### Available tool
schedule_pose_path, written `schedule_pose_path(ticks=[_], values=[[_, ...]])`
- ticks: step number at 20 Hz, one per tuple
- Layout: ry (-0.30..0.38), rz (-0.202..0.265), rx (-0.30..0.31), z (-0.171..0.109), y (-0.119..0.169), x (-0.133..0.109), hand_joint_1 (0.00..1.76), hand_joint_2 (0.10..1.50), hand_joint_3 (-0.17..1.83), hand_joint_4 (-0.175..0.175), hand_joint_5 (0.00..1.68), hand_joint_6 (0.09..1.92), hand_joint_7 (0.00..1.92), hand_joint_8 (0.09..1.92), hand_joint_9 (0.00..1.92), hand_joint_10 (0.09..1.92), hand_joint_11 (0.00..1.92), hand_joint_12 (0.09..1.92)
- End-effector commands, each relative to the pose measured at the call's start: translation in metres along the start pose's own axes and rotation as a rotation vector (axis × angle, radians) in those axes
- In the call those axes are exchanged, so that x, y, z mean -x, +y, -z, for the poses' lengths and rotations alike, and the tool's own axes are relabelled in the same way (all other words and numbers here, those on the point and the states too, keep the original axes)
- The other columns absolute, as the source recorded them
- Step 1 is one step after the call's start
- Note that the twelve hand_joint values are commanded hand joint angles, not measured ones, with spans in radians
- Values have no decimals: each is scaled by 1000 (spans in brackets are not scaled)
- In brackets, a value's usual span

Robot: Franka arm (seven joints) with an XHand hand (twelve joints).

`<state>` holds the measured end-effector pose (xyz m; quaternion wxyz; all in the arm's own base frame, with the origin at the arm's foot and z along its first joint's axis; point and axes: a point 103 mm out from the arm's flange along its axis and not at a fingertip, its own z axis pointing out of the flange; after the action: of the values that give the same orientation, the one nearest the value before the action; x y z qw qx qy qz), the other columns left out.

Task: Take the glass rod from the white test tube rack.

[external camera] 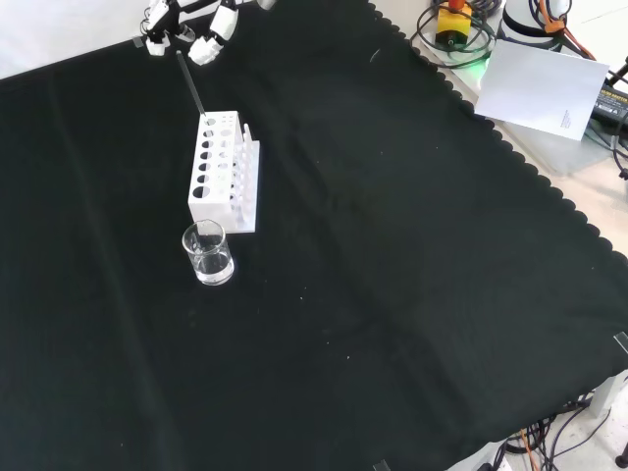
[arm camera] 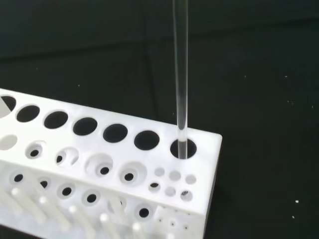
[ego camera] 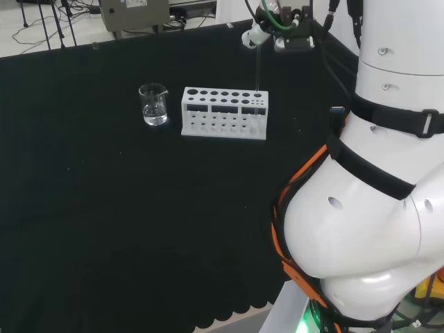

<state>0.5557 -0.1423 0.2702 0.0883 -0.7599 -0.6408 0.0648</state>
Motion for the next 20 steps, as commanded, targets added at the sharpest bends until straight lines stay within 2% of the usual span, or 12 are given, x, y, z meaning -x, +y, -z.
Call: schedule_pose_path(ticks=[1, 7, 9, 16, 20], values=[[22, -4, 1, -2, 2, -2, 657, 931, 506, -175, 320, 731, 841, 1167, 1098, 1115, 575, 1358], [16, 2, -21, -19, -3, 11, 671, 930, 511, -175, 328, 780, 848, 1175, 1164, 1172, 569, 1359], [0, 11, -34, -18, 5, -1, 674, 930, 512, -175, 332, 787, 848, 1176, 1180, 1186, 566, 1358], [29, 29, -14, -27, 4, 4, 738, 920, 519, -175, 384, 851, 874, 1177, 1279, 1199, 567, 1358], [22, 31, -15, -25, 9, -6, 792, 910, 532, -175, 423, 883, 906, 1164, 1361, 1151, 643, 1323]])
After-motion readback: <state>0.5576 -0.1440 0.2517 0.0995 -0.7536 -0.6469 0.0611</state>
